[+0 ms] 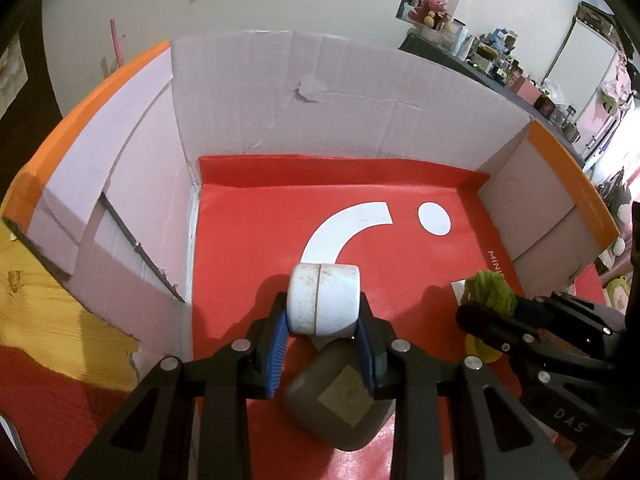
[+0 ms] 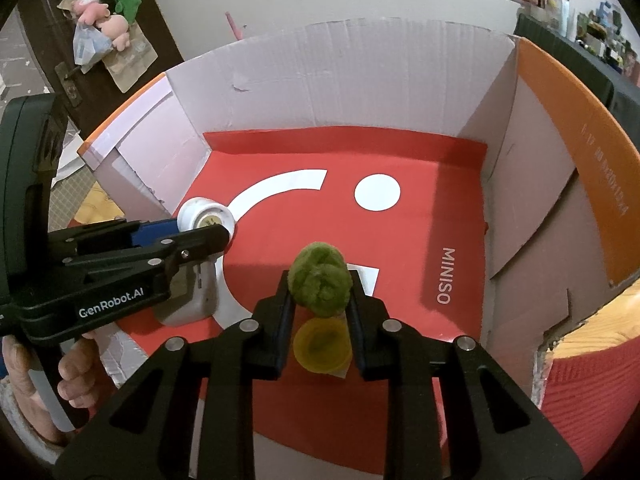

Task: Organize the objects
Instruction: 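Lower both items onto the red box floor and open both tools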

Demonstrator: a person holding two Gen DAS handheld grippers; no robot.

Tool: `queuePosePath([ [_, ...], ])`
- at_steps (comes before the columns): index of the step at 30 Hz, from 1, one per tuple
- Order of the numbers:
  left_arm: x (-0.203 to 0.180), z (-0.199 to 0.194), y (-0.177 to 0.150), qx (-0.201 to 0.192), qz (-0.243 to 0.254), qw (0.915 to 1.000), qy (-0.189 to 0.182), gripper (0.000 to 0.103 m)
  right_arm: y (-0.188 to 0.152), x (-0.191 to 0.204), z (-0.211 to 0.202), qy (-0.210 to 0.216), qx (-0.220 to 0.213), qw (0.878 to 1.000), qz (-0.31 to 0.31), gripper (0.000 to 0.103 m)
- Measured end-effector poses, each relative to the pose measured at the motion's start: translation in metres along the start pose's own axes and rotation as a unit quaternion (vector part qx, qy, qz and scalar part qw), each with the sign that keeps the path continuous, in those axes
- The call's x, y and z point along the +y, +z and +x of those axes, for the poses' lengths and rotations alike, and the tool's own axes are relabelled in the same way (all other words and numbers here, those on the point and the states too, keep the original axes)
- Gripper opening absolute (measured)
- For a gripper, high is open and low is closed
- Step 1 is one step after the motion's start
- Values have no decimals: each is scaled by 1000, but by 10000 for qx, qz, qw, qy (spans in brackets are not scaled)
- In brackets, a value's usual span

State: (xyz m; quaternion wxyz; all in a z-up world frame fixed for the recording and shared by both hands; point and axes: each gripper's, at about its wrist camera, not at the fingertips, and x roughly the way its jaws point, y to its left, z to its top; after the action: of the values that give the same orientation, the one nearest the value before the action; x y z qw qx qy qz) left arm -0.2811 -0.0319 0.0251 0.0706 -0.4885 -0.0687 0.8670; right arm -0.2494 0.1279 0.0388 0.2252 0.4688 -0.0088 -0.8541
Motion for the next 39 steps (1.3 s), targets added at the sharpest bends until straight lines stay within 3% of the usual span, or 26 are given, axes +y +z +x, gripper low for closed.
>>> queuePosePath([
  [6, 1, 1, 0, -9, 15, 10000, 22, 34, 0, -1, 0, 62, -17, 10000, 35, 24],
  [13, 0, -5, -1, -110, 50, 9999, -31, 45, 2, -1, 1, 24, -39, 10000, -30, 24],
  [20, -2, -9, -1, -186, 58, 9998, -15, 49, 1, 3, -3, 10, -78, 10000, -58, 25],
  [22, -3, -10, -1, -197, 56, 9998, -18, 50, 0, 3, -4, 7, -93, 9999, -50, 30],
  [23, -3, -12, -2, -205, 55, 9998, -21, 51, 0, 3, -5, 4, -107, 9999, -40, 44],
  [24, -3, -13, -2, -215, 56, 9998, -25, 52, 0, 4, -6, -9, -138, 9999, -31, 67],
  [25, -4, -14, -2, -229, 61, 9997, -29, 53, -1, 4, -7, -22, -189, 9998, -31, 74],
  [30, -6, -22, -4, -349, 89, 9993, 93, 60, -1, 6, -11, -18, -234, 9997, -35, 75],
  [39, -7, -30, -7, -448, 47, 9989, 111, 61, -6, 10, -18, -11, -266, 9996, -75, 75],
])
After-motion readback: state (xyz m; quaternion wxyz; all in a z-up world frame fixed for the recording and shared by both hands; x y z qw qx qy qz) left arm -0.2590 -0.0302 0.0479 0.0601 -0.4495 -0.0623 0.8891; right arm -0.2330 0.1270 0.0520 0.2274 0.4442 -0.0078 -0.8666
